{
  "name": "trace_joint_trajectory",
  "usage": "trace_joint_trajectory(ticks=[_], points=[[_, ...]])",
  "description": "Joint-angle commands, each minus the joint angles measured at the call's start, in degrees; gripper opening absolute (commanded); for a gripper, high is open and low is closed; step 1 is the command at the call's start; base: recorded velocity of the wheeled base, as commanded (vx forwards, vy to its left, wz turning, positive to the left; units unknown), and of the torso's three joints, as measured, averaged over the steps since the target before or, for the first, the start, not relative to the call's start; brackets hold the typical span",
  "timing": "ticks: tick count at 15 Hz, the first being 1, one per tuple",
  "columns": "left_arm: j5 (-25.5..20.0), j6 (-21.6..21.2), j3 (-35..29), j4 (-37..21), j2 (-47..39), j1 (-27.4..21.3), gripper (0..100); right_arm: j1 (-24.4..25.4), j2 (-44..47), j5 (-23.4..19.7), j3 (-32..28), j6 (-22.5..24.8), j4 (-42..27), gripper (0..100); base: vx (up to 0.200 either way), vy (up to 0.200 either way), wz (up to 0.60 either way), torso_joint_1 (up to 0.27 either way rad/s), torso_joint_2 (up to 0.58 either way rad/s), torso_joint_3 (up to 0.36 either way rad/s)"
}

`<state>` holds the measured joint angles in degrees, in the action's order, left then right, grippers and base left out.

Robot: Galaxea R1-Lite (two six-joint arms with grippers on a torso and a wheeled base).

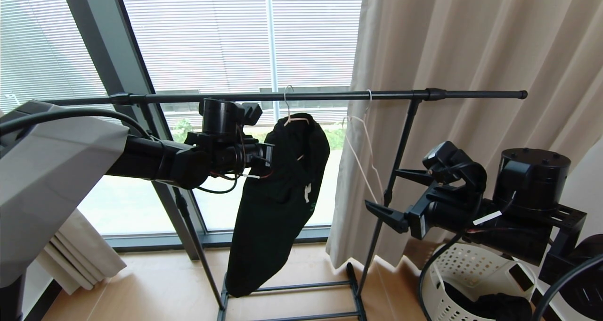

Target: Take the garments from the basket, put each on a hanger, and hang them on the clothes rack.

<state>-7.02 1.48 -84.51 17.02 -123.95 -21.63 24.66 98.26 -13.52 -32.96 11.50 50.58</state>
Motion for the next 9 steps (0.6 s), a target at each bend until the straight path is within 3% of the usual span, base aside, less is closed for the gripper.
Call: trace_joint_trajectory(ticks=[1,9], points=[[0.08,0.02,0.04,0.03,0.12,0.01,0,0.04,0.09,-0.02,-0.08,0.02,-0.04,100,0.0,0.0,0.0,0.0,0.0,0.0],[0.08,0.11,0.83,0.03,0.29,0.09,0,0.04,0.27,-0.02,-0.08,0.02,-0.04,100,0.0,0.0,0.0,0.0,0.0,0.0]])
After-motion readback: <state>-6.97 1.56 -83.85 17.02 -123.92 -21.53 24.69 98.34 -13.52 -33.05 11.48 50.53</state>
